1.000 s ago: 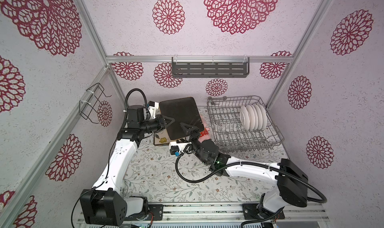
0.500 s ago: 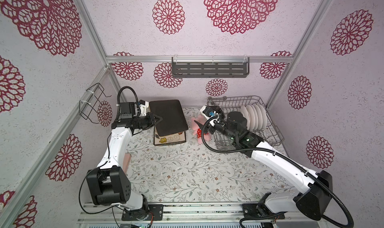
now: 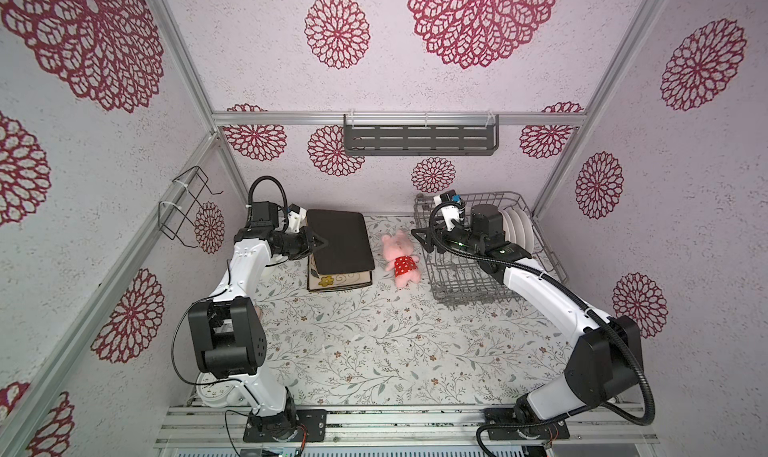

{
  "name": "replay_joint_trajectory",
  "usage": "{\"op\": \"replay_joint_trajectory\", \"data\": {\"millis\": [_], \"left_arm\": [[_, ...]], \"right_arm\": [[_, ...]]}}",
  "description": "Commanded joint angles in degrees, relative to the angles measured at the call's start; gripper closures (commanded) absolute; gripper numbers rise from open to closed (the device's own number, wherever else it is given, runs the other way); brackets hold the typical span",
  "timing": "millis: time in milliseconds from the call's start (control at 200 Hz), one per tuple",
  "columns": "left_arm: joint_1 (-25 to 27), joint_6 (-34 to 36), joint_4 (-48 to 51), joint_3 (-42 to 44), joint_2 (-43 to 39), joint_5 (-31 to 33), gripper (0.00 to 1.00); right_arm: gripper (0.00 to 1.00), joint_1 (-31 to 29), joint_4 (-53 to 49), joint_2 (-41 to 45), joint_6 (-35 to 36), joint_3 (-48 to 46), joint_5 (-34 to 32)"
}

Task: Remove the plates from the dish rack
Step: 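Release the dark plate from the right gripper and draw it back to the rack, then lower the dark plate onto the floral plate stack with the left gripper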

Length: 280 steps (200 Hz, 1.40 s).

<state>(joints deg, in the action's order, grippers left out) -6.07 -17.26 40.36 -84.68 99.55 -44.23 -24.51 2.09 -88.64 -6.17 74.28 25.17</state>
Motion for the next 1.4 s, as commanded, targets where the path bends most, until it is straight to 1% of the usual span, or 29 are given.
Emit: {"op": "replay_joint_trajectory", "data": {"millis": [0, 265, 365, 485, 625, 760, 780, 971, 1141, 1291, 1396], "left_arm": [[-0.48, 3.33, -2.74, -4.25, 0.10, -4.52, 1.00], [-1.58, 4.76, -0.10, -7.81, 5.10, -4.08, 1.00], [-1.82, 6.40, 2.74, -9.63, 6.73, -3.57, 1.00], [-2.62, 6.84, 3.35, -10.46, 8.26, -3.48, 1.00], [-3.10, 8.01, 5.69, -13.69, 10.74, -3.50, 1.00], [-3.31, 9.58, 6.78, -16.08, 12.40, -4.85, 1.00], [-3.38, 9.77, 6.96, -16.39, 14.59, -5.04, 1.00], [-3.44, 13.68, 12.24, -20.96, 19.43, -8.49, 1.00], [-3.60, 14.44, 14.92, -23.75, 22.81, -8.51, 1.00], [-3.72, 14.62, 15.29, -25.06, 24.63, -8.68, 1.00], [-3.95, 15.72, 18.06, -27.61, 26.89, -8.77, 1.00]], "right_arm": [[0.17, 0.45, 1.87, -1.45, -4.20, 2.51, 6.11], [0.17, 1.55, 2.82, -4.05, -4.37, 2.08, 7.32], [0.17, 2.17, 3.10, -4.93, -4.21, 2.17, 9.36], [0.18, 2.94, 3.31, -6.55, -4.24, 2.51, 10.58], [0.19, 4.06, 4.90, -9.03, -5.45, 2.88, 13.04], [0.20, 4.71, 5.61, -11.77, -5.98, 3.89, 15.00], [0.20, 4.81, 5.72, -12.08, -6.23, 4.02, 15.01], [0.20, 6.18, 6.39, -15.09, -7.37, 5.46, 16.05], [0.20, 6.84, 6.18, -17.58, -7.69, 7.15, 16.42], [0.20, 7.29, 5.14, -19.27, -7.82, 9.07, 17.37], [0.20, 7.46, 4.53, -20.08, -7.82, 10.29, 17.61]]}}
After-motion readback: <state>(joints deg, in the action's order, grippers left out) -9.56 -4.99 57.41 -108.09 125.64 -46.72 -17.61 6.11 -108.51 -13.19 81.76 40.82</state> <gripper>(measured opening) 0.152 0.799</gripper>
